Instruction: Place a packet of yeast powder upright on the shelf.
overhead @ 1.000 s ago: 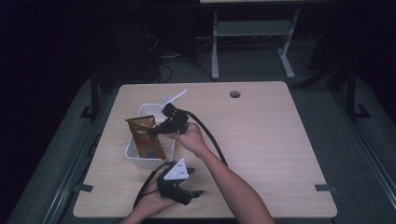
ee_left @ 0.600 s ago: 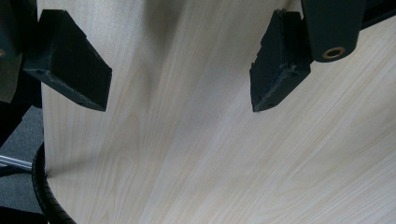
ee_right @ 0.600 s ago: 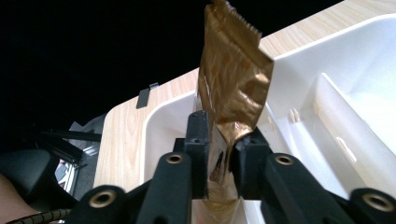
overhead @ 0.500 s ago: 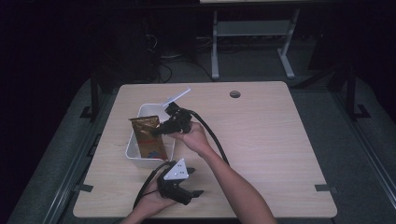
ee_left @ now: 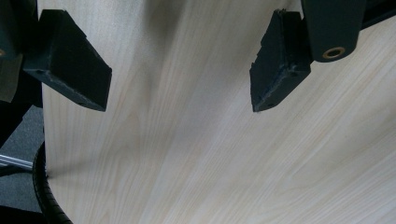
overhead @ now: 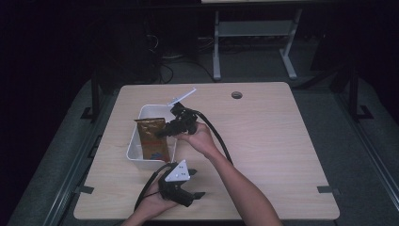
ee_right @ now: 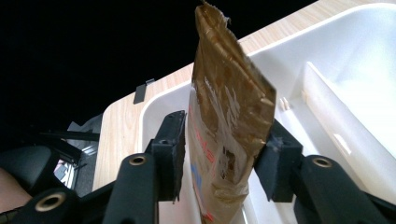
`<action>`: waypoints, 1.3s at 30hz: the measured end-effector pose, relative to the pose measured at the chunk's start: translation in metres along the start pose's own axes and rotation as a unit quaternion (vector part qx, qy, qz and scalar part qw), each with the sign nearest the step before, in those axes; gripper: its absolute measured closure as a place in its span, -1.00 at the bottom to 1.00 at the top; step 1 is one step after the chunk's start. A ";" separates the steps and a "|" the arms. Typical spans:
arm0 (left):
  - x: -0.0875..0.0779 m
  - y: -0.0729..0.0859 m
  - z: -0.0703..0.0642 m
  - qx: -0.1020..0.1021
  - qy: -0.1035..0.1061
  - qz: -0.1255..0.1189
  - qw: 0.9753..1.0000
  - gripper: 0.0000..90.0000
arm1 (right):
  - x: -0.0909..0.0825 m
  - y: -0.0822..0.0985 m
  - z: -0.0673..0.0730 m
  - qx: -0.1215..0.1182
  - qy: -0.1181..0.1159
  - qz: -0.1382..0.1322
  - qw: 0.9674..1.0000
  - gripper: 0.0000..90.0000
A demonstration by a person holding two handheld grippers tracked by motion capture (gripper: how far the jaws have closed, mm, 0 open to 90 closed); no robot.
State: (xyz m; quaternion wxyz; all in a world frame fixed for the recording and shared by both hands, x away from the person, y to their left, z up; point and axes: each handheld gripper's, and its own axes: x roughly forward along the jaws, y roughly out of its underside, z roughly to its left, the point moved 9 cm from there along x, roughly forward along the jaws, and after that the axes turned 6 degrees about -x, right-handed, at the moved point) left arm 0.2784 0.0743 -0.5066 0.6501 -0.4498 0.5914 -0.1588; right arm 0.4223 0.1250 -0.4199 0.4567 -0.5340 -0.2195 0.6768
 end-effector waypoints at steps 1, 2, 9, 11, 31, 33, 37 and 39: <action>0.000 0.000 0.000 0.000 0.000 0.000 1.000 -0.55 | 0.000 0.000 0.000 0.000 0.000 0.000 1.000 0.20; 0.000 0.000 0.000 0.000 0.000 0.000 1.000 -0.55 | -0.001 0.000 -0.001 0.001 0.001 0.000 1.000 0.18; 0.000 0.000 0.000 0.000 0.000 0.000 1.000 -0.55 | -0.016 0.003 -0.005 0.006 0.011 -0.012 1.000 0.10; 0.000 0.000 0.000 -0.001 0.000 -0.001 1.000 -0.55 | -0.020 0.004 -0.005 0.008 0.013 -0.013 1.000 0.08; 0.000 0.000 0.002 -0.004 -0.001 -0.001 1.000 -0.55 | -0.061 0.025 -0.010 0.019 0.030 -0.021 0.999 -0.04; -0.001 0.000 0.002 -0.004 -0.001 -0.001 1.000 -0.55 | -0.066 0.027 -0.010 0.019 0.033 -0.021 0.999 -0.05; -0.002 -0.001 0.003 -0.006 -0.002 -0.003 1.000 -0.55 | -0.075 0.032 -0.011 0.018 0.039 -0.021 0.999 -0.07; -0.002 -0.001 0.003 -0.006 -0.002 -0.003 1.000 -0.55 | -0.076 0.033 -0.011 0.020 0.040 -0.020 0.999 -0.07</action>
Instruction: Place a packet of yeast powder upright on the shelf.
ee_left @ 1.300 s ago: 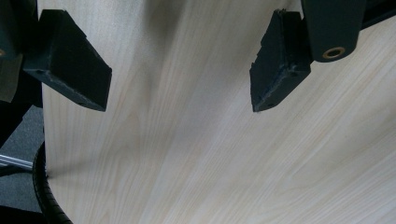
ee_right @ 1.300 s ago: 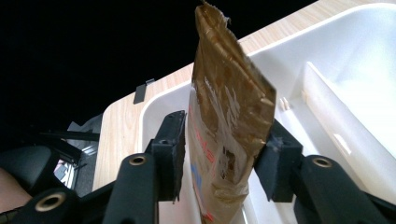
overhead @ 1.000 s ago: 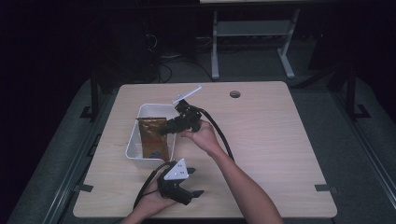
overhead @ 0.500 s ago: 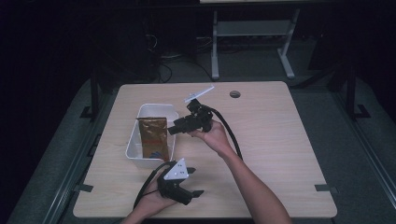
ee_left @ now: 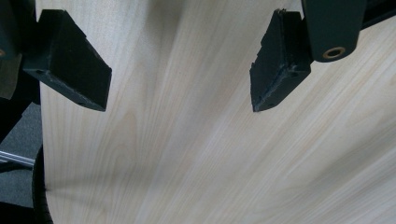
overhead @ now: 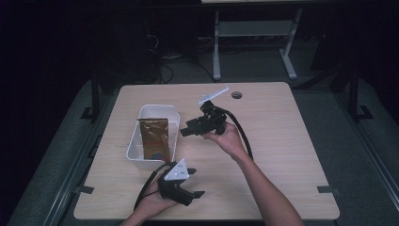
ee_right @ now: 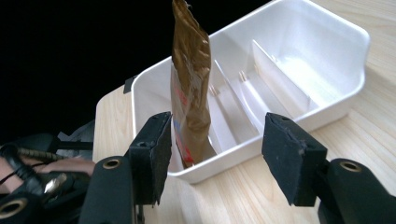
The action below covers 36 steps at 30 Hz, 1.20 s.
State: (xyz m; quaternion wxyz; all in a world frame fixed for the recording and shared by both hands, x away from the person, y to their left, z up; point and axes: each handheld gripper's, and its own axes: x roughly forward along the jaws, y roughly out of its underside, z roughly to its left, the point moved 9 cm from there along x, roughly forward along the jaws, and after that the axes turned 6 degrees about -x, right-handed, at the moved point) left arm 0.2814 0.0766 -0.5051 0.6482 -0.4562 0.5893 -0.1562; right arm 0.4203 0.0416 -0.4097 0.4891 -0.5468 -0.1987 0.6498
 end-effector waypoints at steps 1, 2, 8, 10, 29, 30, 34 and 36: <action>0.000 0.000 0.000 -0.001 0.000 0.000 1.000 -0.55 | -0.002 0.001 -0.001 0.001 0.002 -0.001 1.000 -0.08; 0.000 0.000 0.001 0.000 0.000 0.002 1.000 -0.55 | -0.006 0.004 -0.002 0.005 0.004 -0.002 1.000 -0.09; 0.001 0.000 0.001 0.000 0.000 0.002 1.000 -0.56 | -0.014 0.012 -0.005 0.014 0.003 -0.003 1.000 -0.10; 0.001 0.000 0.001 0.000 0.000 0.002 1.000 -0.56 | -0.015 0.013 -0.006 0.011 0.004 -0.003 1.000 -0.09; 0.000 0.000 0.003 -0.002 -0.001 0.002 1.000 -0.56 | -0.048 0.032 -0.010 0.014 0.030 -0.013 0.999 -0.14; 0.000 0.000 0.003 -0.003 -0.002 0.002 1.000 -0.56 | -0.049 0.034 -0.011 0.014 0.031 -0.013 0.999 -0.14; 0.000 0.000 0.003 -0.004 -0.002 0.001 1.000 -0.56 | -0.054 0.040 -0.011 0.017 0.032 -0.016 0.999 -0.15; 0.001 0.000 0.003 -0.003 -0.002 0.002 1.000 -0.56 | -0.056 0.043 -0.012 0.023 0.030 -0.017 0.999 -0.17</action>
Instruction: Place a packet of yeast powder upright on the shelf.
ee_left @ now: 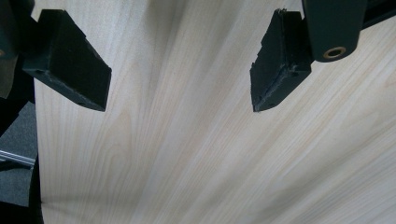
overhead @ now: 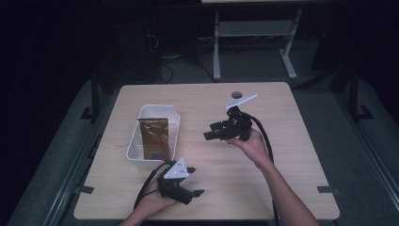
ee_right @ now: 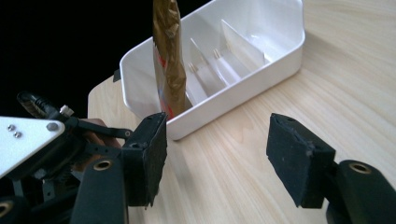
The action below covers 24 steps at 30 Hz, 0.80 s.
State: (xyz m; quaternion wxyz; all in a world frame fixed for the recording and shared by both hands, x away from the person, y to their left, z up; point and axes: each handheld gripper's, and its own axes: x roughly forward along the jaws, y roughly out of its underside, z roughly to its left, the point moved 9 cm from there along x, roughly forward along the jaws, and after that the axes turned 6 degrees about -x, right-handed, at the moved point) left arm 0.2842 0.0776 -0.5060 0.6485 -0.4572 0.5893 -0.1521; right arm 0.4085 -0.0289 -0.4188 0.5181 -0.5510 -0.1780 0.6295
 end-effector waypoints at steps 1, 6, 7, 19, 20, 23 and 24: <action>0.000 0.000 0.000 -0.001 0.000 0.000 1.000 -0.56 | -0.001 0.002 0.000 0.003 0.000 0.001 1.000 -0.17; 0.001 0.000 0.000 -0.001 0.001 0.000 1.000 -0.56 | -0.007 0.011 -0.003 0.007 0.002 -0.003 1.000 -0.17; 0.001 0.000 0.000 -0.001 0.000 -0.001 1.000 -0.56 | -0.009 0.012 -0.003 0.007 0.003 -0.004 1.000 -0.17; 0.003 0.000 -0.001 0.001 0.001 0.002 1.000 -0.56 | -0.024 0.026 -0.001 0.015 0.003 -0.011 1.000 -0.20; 0.003 0.000 -0.001 0.001 0.001 0.003 1.000 -0.56 | -0.025 0.027 -0.001 0.016 0.003 -0.011 1.000 -0.20; 0.003 0.000 0.000 -0.001 0.002 0.001 1.000 -0.56 | -0.031 0.034 -0.002 0.019 0.007 -0.010 1.000 -0.20; 0.003 0.000 0.000 -0.003 0.002 0.001 1.000 -0.56 | -0.033 0.035 -0.002 0.017 0.011 -0.011 1.000 -0.20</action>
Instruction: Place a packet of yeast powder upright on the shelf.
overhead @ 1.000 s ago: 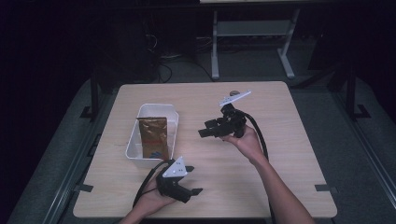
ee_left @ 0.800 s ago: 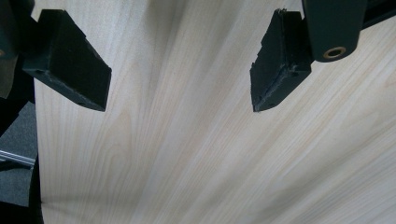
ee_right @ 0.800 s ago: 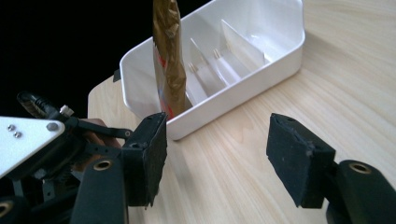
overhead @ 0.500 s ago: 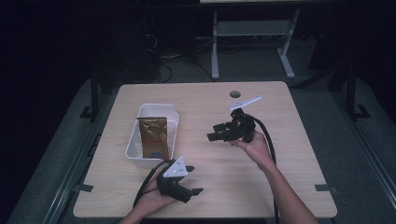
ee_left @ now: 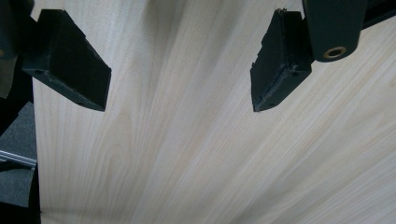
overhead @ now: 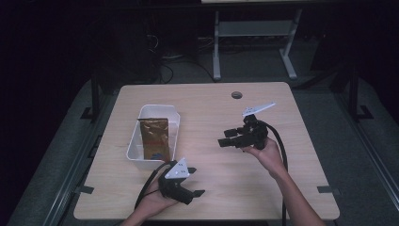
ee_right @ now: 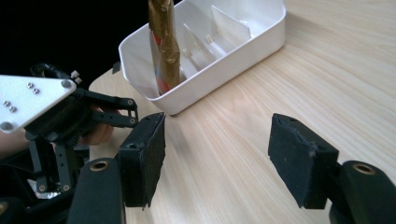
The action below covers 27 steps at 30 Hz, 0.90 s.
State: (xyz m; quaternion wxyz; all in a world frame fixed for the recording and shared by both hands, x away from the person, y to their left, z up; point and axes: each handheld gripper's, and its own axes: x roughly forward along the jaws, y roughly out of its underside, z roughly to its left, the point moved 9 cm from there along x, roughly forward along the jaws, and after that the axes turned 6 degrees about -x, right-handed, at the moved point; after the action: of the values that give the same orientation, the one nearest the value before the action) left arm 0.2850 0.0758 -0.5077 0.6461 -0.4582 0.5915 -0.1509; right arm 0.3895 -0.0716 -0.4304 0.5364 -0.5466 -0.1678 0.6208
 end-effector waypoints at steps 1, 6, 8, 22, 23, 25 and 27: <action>0.000 0.000 0.000 -0.001 0.001 0.000 1.000 -0.56 | -0.001 0.001 0.000 0.000 0.000 -0.001 1.000 -0.21; 0.001 0.000 0.000 -0.002 0.001 0.002 1.000 -0.56 | -0.007 0.008 0.002 0.002 0.000 0.000 1.000 -0.22; 0.000 0.000 0.000 -0.003 0.001 0.001 1.000 -0.56 | -0.010 0.012 0.002 0.004 0.002 0.000 1.000 -0.22; 0.001 0.000 0.001 -0.003 0.000 0.002 1.000 -0.56 | -0.027 0.031 -0.001 0.012 0.013 0.001 1.000 -0.23; 0.001 0.000 0.001 -0.003 -0.001 0.001 1.000 -0.56 | -0.029 0.034 -0.001 0.011 0.016 0.001 1.000 -0.23; 0.001 0.000 0.001 -0.003 -0.001 0.001 1.000 -0.56 | -0.031 0.037 -0.002 0.012 0.017 0.001 1.000 -0.23; 0.001 0.000 0.001 -0.002 -0.001 0.001 1.000 -0.56 | -0.033 0.041 -0.001 0.016 0.014 -0.001 1.000 -0.22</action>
State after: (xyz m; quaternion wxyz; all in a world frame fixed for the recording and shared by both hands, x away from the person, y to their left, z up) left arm 0.2861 0.0759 -0.5085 0.6460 -0.4592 0.5915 -0.1479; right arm 0.3649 -0.1149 -0.4468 0.5483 -0.5465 -0.1505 0.6148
